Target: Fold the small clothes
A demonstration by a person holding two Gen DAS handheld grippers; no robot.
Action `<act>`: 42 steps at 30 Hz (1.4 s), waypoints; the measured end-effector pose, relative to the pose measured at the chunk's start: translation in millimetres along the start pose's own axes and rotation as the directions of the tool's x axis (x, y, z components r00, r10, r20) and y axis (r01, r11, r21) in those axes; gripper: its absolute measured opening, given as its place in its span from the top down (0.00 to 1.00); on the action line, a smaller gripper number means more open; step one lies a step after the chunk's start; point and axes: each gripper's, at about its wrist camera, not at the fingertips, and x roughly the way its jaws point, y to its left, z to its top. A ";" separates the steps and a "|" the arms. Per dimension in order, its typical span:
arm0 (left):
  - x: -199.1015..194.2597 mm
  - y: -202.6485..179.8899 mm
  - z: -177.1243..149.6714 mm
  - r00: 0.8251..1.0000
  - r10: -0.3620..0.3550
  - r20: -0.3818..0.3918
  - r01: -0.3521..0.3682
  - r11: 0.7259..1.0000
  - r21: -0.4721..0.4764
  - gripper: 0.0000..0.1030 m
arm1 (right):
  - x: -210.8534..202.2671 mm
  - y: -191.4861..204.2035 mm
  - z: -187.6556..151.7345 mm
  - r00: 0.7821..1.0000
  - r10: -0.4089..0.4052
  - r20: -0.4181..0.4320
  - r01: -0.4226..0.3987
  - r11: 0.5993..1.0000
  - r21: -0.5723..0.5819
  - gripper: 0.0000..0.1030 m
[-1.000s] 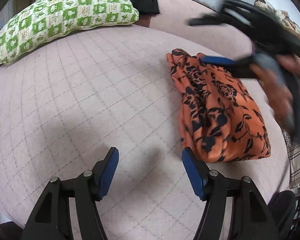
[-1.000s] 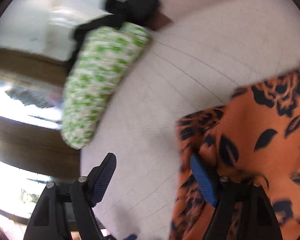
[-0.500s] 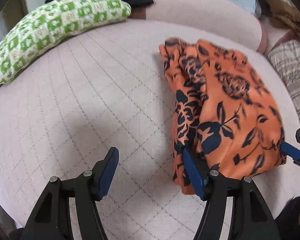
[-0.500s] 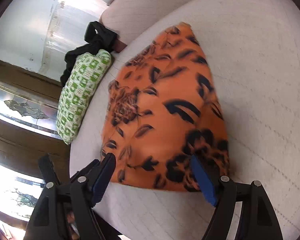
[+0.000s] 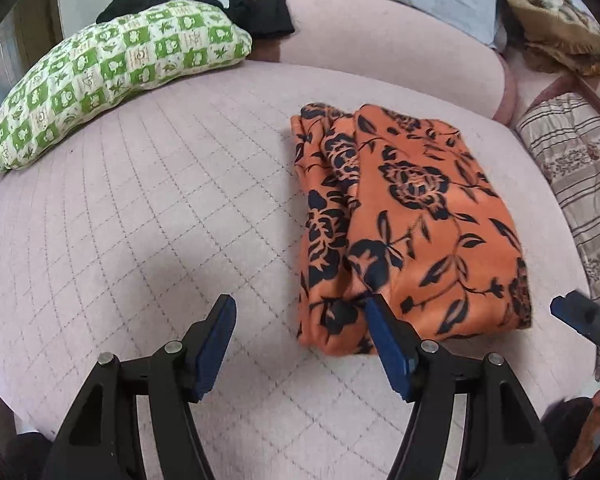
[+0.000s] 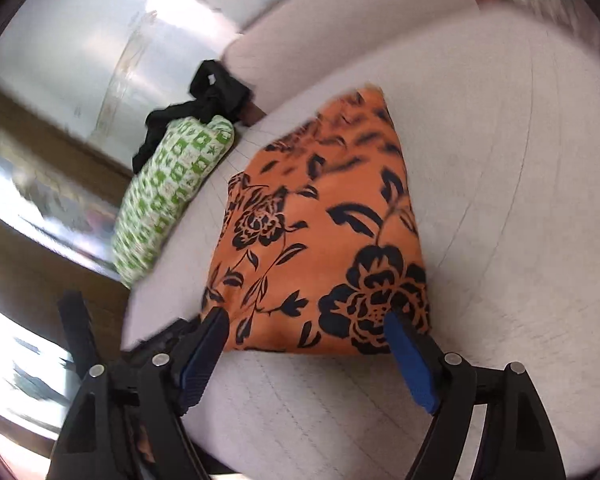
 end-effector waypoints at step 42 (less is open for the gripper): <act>-88.9 -34.0 -18.7 0.965 0.090 0.248 -0.116 0.989 0.092 0.07 | -31.3 49.2 -36.2 0.858 -0.473 0.203 0.509 0.836 -0.205 0.02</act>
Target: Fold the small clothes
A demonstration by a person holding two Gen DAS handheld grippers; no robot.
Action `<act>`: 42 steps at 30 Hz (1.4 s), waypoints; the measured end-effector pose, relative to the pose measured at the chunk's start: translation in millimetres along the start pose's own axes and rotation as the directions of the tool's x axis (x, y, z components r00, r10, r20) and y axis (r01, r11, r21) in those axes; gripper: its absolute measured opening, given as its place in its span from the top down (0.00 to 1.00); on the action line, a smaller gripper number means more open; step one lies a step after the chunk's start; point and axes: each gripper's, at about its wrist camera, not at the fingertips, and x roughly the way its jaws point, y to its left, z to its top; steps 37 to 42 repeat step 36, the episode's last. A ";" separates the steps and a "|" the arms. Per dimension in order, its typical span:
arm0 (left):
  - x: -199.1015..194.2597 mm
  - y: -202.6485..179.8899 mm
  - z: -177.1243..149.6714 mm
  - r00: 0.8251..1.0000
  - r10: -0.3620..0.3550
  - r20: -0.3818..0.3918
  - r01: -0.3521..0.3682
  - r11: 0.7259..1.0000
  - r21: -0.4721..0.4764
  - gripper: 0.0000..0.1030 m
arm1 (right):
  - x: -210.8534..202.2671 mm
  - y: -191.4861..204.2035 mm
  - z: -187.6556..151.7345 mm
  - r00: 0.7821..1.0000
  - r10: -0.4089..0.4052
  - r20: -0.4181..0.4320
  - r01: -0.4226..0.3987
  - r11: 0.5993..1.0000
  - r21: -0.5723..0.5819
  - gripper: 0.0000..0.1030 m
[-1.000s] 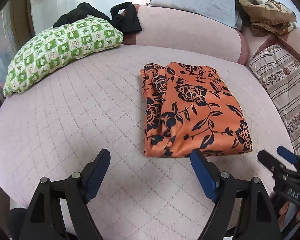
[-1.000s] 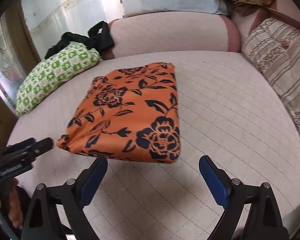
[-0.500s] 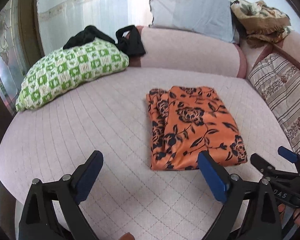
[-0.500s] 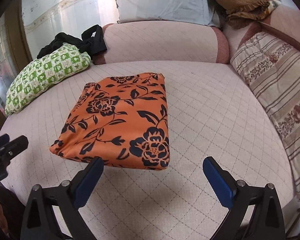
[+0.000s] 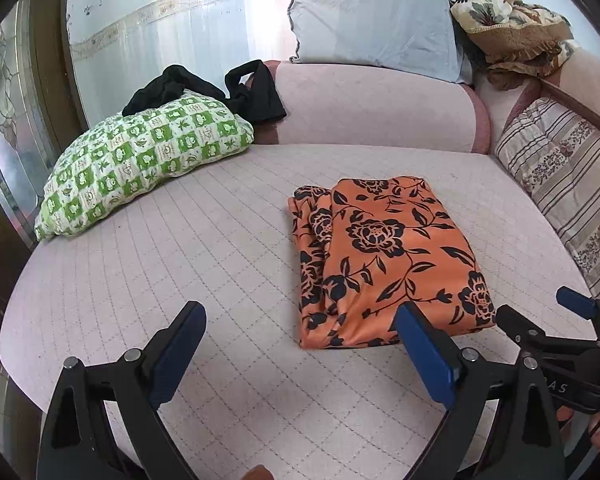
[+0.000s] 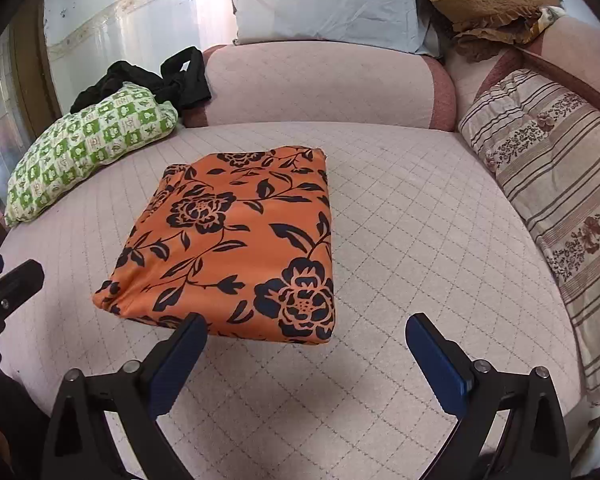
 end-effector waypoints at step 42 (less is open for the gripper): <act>5.6 -8.6 9.3 0.999 -0.043 0.020 0.043 0.999 -0.013 0.07 | -4.2 7.7 12.3 0.999 -0.010 0.034 0.011 1.000 -0.029 0.02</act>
